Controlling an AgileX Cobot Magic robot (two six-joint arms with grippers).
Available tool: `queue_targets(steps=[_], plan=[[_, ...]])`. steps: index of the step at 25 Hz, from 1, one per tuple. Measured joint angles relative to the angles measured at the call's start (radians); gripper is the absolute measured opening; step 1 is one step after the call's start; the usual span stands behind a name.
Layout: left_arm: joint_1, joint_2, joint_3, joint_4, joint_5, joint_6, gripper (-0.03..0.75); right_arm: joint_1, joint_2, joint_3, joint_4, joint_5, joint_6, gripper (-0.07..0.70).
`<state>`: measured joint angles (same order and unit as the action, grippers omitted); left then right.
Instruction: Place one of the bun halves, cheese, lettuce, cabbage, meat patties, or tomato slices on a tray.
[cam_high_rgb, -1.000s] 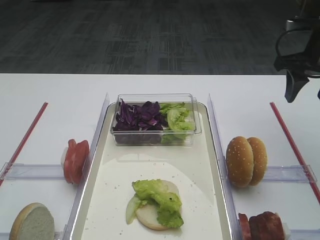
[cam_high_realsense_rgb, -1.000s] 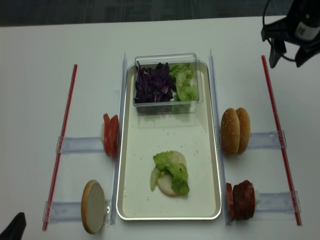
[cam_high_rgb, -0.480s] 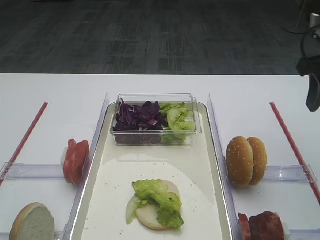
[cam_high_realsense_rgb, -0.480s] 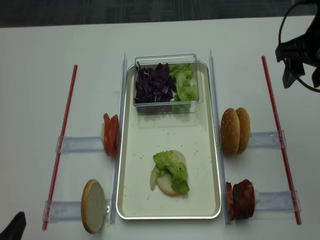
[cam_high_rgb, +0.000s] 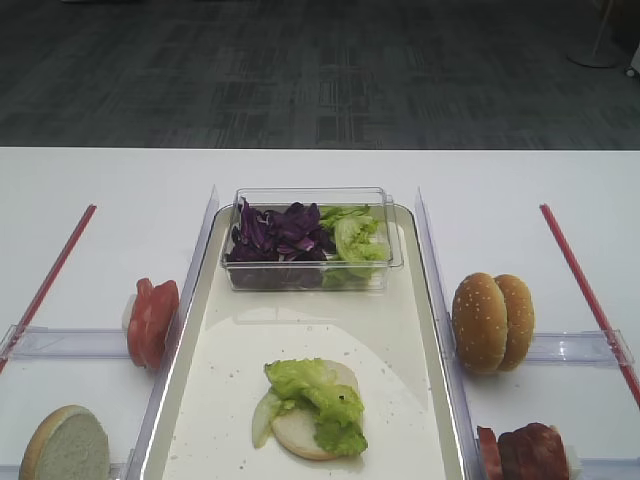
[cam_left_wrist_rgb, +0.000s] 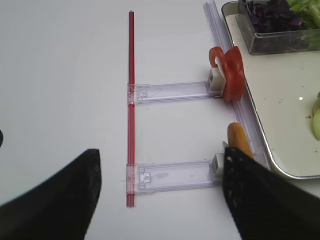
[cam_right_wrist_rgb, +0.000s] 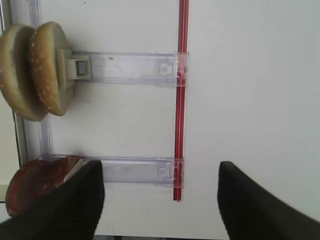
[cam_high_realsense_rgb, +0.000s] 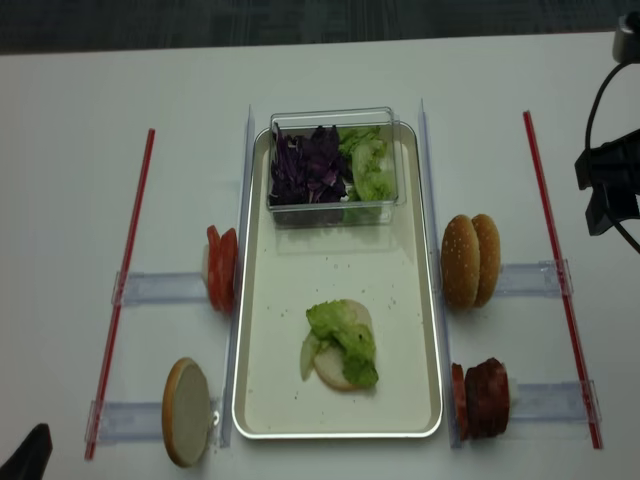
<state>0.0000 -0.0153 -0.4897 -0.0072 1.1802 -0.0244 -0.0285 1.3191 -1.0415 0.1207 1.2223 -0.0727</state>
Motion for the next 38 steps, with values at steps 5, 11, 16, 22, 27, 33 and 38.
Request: queue_targets(steps=[5,11,16,22,27,33,38], plan=[[0.000,0.000,0.000,0.000,0.000,0.000,0.472,0.000,-0.094,0.067,0.000,-0.011,0.000,0.509],[0.000,0.000,0.000,0.000,0.000,0.000,0.472,0.000,-0.213,0.157,0.002,-0.013,0.000,0.509],[0.000,0.000,0.000,0.000,0.000,0.000,0.472,-0.001,-0.326,0.235,0.002,-0.019,0.000,0.509],[0.000,0.000,0.000,0.000,0.000,0.000,0.472,-0.001,-0.453,0.310,0.004,-0.025,0.000,0.509],[0.000,0.000,0.000,0.000,0.000,0.000,0.472,-0.001,-0.560,0.334,0.012,-0.025,0.000,0.509],[0.000,0.000,0.000,0.000,0.000,0.000,0.472,-0.001,-0.683,0.348,0.021,-0.022,-0.004,0.509],[0.000,0.000,0.000,0.000,0.000,0.000,0.472,-0.001,-0.777,0.398,0.021,-0.018,-0.004,0.509]])
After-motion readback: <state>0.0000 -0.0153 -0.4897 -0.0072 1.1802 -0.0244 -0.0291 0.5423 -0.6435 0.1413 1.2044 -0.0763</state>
